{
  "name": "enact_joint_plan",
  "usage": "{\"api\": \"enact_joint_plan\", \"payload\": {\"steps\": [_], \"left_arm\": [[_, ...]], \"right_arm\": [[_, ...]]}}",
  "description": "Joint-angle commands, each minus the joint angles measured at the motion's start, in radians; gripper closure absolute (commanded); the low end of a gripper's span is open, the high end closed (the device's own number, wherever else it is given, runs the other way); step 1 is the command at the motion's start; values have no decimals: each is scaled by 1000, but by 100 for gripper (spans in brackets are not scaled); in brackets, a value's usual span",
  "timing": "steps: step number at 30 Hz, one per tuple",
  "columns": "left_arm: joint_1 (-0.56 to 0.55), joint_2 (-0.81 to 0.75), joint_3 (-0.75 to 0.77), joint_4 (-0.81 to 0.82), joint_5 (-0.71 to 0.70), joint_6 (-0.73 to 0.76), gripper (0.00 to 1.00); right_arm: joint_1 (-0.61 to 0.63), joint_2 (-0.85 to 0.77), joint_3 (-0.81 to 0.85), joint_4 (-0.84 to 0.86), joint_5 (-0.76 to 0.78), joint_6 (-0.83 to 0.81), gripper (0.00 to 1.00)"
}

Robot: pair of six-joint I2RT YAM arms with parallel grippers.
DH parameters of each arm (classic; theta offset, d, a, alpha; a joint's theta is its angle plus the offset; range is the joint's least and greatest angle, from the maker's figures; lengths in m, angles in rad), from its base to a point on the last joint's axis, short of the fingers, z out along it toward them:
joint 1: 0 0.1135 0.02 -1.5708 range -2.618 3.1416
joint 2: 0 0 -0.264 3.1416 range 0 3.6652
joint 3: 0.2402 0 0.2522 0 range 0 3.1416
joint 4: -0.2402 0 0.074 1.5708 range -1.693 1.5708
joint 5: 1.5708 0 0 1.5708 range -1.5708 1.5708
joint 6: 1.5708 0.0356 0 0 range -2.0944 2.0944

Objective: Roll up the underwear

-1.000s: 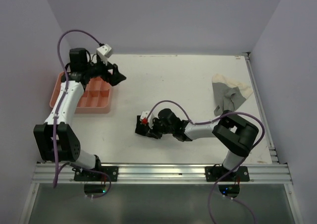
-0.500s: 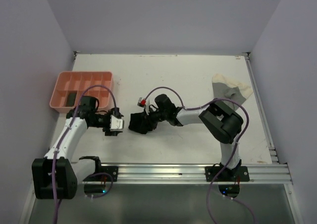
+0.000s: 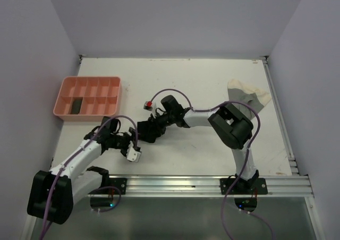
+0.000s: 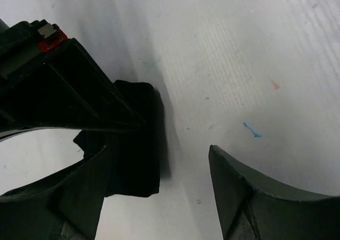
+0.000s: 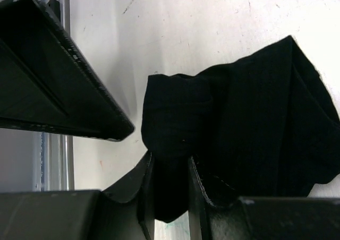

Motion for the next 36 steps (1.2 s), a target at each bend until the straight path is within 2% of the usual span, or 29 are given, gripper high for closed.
{"api": "enact_joint_plan", "payload": {"steps": [1,7,14,17,18,20,21,22,23,24,25,29,34,36], "left_arm": [[-26,18,-28,221,-39,-73,24],[-58,49,-54,405,-81,-188,26],[-115,158,-41,475,-167,-224,30],[-142,207,-21,439,-222,-229,39],[-151,227,-13,419,-234,-229,52],[-164,255,22,321,-277,-220,68],[-173,284,35,289,-288,-218,79],[-174,298,63,255,-293,-216,85],[-176,313,80,185,-294,-215,94],[-177,346,114,152,-294,-218,98],[-176,365,134,117,-294,-218,100],[-177,459,222,-80,-290,-213,100],[-177,577,327,-221,-290,-245,100],[-177,626,375,-252,-296,-276,100]], "right_arm": [[14,99,-35,-255,77,-17,100],[13,116,-13,-301,77,-34,100],[13,119,-12,-301,65,-27,100],[10,116,-15,-295,59,-20,100],[11,115,-15,-292,59,-17,100],[7,109,-22,-276,51,-5,96],[2,98,-28,-269,50,3,95],[-1,90,-36,-255,50,13,90],[-8,81,-41,-250,53,18,85],[-13,57,-47,-246,56,24,79],[-19,40,-61,-235,73,36,62],[-65,-77,-105,-218,143,61,35],[-107,-267,-153,-242,273,64,26],[-125,-313,-165,-253,332,69,26]]}}
